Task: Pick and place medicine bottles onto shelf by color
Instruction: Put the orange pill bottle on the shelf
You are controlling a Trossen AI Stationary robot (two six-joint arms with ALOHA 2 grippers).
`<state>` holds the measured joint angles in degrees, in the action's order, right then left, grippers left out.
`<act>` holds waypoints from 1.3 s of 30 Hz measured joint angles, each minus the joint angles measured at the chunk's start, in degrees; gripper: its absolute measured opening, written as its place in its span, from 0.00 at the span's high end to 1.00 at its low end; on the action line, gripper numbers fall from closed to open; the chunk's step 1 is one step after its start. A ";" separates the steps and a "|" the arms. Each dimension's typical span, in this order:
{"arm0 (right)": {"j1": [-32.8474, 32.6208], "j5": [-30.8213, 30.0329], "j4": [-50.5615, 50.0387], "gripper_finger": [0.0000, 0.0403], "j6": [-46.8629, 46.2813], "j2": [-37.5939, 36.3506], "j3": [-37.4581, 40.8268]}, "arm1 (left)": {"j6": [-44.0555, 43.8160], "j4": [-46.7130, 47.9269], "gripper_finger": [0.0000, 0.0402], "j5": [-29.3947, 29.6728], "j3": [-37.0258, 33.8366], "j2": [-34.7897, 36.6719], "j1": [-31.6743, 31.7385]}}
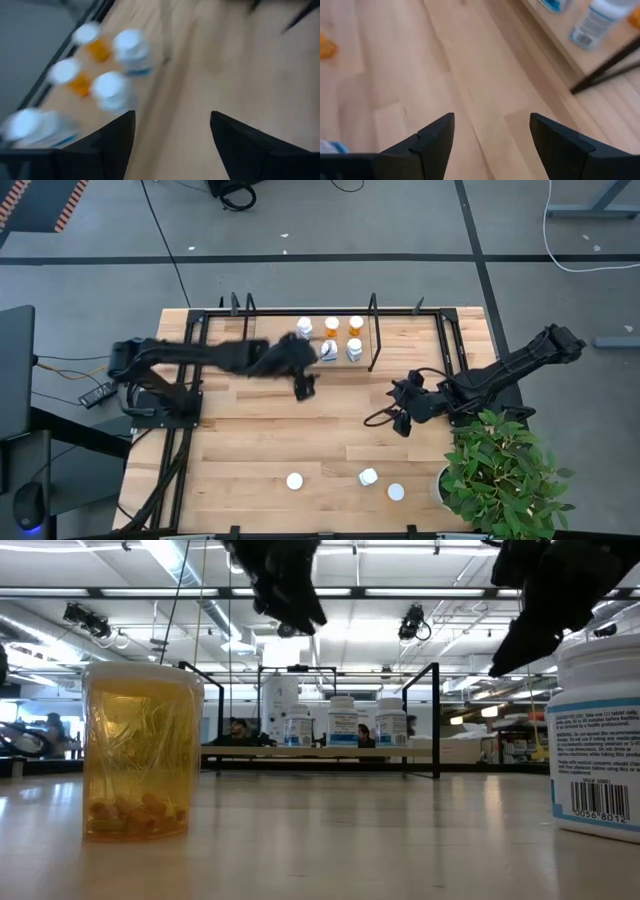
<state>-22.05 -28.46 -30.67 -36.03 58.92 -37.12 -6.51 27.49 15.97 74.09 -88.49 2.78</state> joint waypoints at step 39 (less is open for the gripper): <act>-2.47 18.71 12.18 0.22 28.67 59.21 -54.28 | 1.27 -40.04 0.38 15.77 -44.30 34.60 -7.44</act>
<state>-24.52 -9.75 -18.49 -7.36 118.13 -91.41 -5.24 -12.55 31.74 29.79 -53.89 -4.67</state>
